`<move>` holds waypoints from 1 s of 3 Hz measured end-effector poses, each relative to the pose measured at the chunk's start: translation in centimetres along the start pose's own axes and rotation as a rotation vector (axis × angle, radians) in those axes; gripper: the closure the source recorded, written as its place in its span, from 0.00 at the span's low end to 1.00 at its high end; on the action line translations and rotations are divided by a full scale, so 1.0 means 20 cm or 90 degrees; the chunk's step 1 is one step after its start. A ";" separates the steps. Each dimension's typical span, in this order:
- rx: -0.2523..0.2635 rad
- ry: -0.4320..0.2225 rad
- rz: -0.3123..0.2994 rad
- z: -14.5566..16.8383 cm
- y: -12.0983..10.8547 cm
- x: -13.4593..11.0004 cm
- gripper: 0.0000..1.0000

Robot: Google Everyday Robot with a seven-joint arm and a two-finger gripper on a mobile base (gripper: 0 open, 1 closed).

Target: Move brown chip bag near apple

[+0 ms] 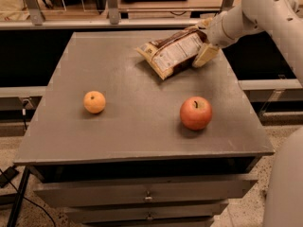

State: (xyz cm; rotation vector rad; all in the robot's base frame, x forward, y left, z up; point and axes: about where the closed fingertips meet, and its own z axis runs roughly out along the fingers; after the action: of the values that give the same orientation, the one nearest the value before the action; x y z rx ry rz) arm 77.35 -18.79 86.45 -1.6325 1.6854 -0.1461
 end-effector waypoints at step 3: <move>-0.018 -0.063 -0.016 -0.09 0.03 -0.17 0.96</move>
Offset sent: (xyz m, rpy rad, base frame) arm -0.0265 0.0241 0.0207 0.0198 -0.0320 0.1191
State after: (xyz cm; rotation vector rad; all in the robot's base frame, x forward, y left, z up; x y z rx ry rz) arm 75.38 -16.32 88.83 -1.6555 1.5987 -0.0536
